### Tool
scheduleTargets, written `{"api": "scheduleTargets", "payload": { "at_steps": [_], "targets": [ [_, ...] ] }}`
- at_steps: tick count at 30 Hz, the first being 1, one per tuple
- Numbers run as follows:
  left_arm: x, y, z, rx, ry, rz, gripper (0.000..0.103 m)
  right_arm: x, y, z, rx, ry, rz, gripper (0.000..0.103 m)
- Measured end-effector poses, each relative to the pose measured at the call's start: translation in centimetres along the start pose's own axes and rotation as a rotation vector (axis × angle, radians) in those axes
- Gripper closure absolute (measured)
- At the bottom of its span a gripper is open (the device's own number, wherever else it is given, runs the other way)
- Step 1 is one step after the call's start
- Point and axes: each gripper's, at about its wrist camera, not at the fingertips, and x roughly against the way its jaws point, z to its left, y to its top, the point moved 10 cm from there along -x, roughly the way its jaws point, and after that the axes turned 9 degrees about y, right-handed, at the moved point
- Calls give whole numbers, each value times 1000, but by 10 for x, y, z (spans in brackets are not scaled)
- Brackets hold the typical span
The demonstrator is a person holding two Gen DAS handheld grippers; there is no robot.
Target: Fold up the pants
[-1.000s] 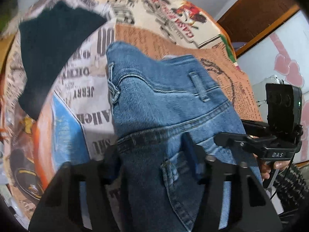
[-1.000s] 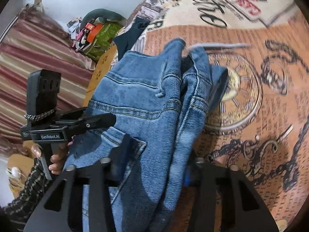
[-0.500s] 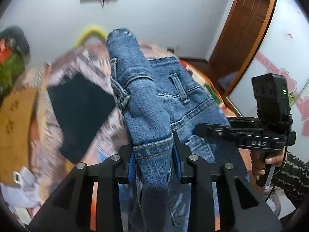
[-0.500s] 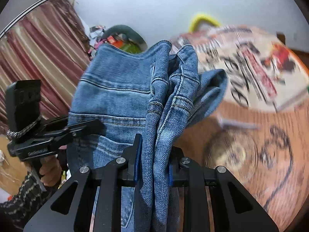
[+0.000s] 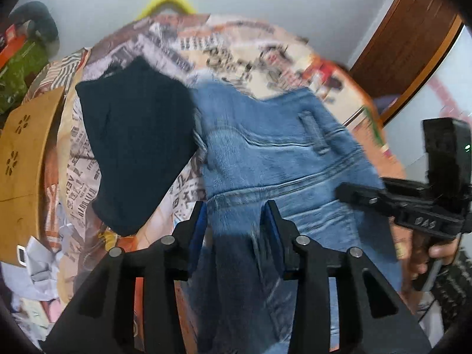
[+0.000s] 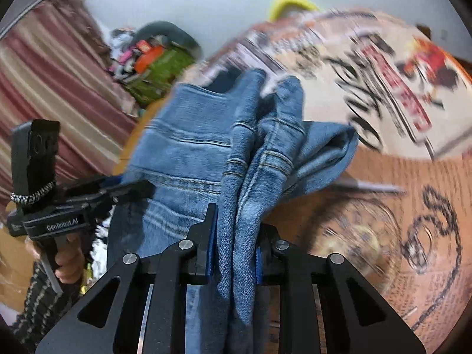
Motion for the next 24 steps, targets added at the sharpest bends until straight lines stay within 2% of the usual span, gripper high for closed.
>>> {"api": "scheduleTargets", "payload": {
  "at_steps": [1,3,5,7,9,12,14,16,19,21,22,23,24],
  "targets": [
    [-7,-3,0,-8,5,11,56,0,-5,-10,-24,2,12,85],
    [-15,-6,1,-24,21,11,35,-2,-14,-27,-63,21,42,85],
    [-23,-11,1,-51,44,15,24,-1,-23,-32,-64,34,54,82],
    [-33,-18,1,-62,49,54,22,1,-27,-35,-67,34,55,75],
    [-44,-24,2,-51,33,93,20,5,-33,-39,-78,27,56,72],
    [-57,-32,-3,2,-58,151,20,7,-50,-42,-106,25,93,55],
    [-67,-36,-18,9,-159,196,20,6,-62,-42,-120,39,120,52],
    [-75,-36,-26,14,-173,219,15,5,-65,-40,-113,40,122,51],
    [-80,-30,-36,3,-181,233,19,0,-65,-37,-107,54,129,49],
    [-78,-26,-43,-1,-190,232,34,-7,-64,-33,-93,61,140,49],
    [-76,-25,-43,-5,-177,223,36,-10,-63,-32,-83,58,144,52],
    [-73,-24,-43,-13,-161,201,42,-11,-62,-31,-73,55,145,54],
    [-68,-23,-42,-18,-149,177,49,-11,-60,-28,-62,55,142,60]
  ]
}}
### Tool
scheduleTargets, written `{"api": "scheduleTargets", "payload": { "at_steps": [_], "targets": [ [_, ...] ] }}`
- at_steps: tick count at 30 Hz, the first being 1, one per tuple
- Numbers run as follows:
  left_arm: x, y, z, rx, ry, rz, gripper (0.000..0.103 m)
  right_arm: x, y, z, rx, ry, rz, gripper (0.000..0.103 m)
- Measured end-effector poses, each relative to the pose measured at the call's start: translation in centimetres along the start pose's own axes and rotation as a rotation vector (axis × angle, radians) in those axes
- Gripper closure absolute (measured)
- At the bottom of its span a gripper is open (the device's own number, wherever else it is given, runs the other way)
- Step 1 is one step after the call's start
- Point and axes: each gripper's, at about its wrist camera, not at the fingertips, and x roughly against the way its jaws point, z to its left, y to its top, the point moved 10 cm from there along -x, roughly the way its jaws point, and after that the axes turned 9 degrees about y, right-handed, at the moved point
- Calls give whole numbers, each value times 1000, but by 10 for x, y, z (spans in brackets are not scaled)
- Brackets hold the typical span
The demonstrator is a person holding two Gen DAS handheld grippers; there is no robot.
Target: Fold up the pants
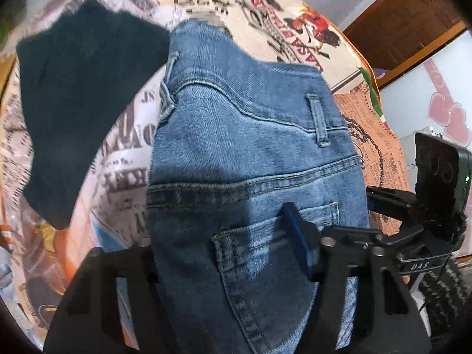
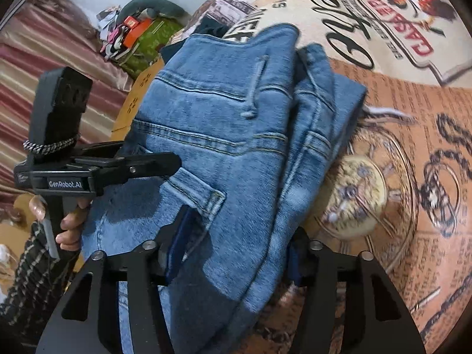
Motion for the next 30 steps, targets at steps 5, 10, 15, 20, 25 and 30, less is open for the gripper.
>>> {"api": "scheduleTargets", "payload": {
  "at_steps": [5,10,15,20,25,30],
  "targets": [
    [33,2,5,20,-8,-89,68,12,11,20,75,-22,-28,76],
    [86,3,18,2,48,-222,70,20,31,63,194,-40,-79,78],
    [159,19,53,-2,181,-410,70,14,72,119,299,-24,-138,78],
    [194,34,99,70,203,-502,70,3,104,165,419,-27,-172,79],
    [198,53,145,124,230,-547,70,-29,142,187,461,-44,-184,79],
    [154,78,191,192,241,-507,70,-79,173,165,440,-84,-144,79]
  ]
}}
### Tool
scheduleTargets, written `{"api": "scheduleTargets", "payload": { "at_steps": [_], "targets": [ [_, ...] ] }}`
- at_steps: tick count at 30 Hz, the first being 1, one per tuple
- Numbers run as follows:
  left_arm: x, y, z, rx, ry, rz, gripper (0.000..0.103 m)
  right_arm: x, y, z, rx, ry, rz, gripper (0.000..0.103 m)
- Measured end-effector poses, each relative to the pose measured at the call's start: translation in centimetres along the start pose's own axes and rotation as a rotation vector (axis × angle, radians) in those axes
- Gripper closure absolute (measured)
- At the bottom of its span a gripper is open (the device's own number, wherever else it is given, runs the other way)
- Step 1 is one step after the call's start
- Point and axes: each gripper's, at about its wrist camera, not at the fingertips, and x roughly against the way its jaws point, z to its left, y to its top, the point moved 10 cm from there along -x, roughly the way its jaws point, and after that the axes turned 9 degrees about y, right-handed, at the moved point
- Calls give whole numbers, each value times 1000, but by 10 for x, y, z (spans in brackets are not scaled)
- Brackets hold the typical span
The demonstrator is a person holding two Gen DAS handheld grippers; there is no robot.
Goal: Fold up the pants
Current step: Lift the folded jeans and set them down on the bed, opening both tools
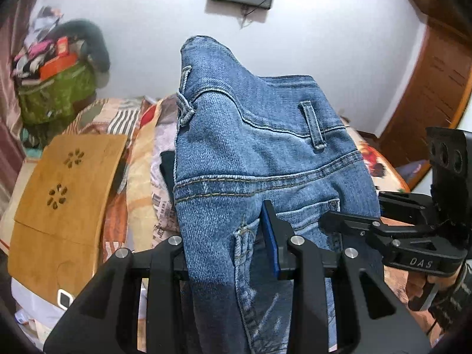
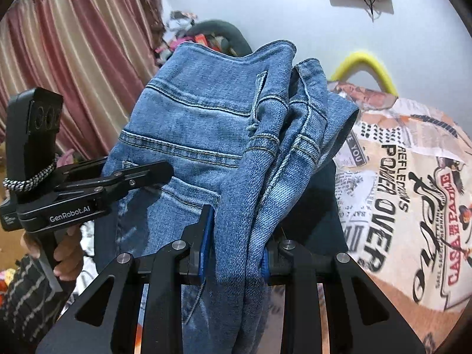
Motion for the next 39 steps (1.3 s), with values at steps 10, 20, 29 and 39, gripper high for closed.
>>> {"api": "scheduleTargets", "payload": {
  "at_steps": [10,20,29,39],
  "targets": [
    [-166,-69,24,113,21,289,67,-97,-37,-85,-130,-94,167,76],
    [-116,-80,31,108,80,249,62,-53,-41,-67,-94,-132,98,72],
    [53,-36,11,41,93,-5,62,53,-15,4,-21,-122,-105,72],
    [267,-34,-50,-36,93,-345,62,201,-19,144,162,-95,-402,72]
  ]
}}
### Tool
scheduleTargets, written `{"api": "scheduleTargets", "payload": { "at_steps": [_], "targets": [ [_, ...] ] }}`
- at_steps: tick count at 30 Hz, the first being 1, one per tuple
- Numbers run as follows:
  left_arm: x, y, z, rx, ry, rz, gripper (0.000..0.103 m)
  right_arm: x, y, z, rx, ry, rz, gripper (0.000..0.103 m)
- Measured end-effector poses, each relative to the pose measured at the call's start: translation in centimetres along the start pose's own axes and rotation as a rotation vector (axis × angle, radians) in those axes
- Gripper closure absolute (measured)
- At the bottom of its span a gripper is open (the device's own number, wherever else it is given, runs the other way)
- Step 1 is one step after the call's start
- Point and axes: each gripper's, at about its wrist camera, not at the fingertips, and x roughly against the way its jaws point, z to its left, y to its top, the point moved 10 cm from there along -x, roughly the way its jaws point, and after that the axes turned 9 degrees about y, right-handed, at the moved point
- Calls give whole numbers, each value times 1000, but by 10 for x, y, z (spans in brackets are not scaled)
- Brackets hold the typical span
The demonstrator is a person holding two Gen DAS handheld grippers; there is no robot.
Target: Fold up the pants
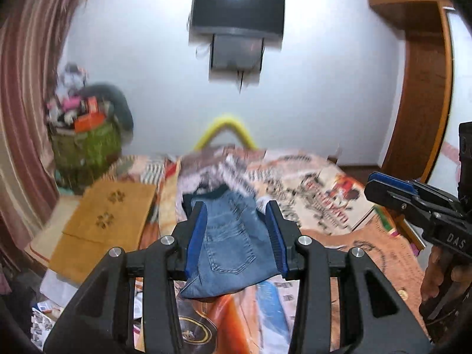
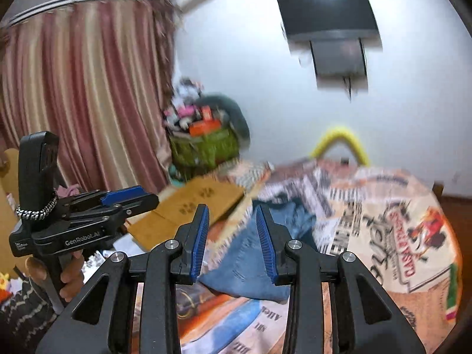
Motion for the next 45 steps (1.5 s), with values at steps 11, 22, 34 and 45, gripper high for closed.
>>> {"api": "scheduleTargets", "payload": {
  "at_steps": [11,22,34,45],
  "targets": [
    [154,-26,-17,24,62,-244,52,102,-13,79,126,-91,-181,60],
    [187,-45,-21,23,93,-294,1,118,-31,72,80,-233,-183,0],
    [194,-62,-21,38,101,-267,0,129,-34,80,84,-233,-195,0],
    [192,-61,-24,28,102,-268,0,133,-39,79,80,-234,-195,0]
  ]
}}
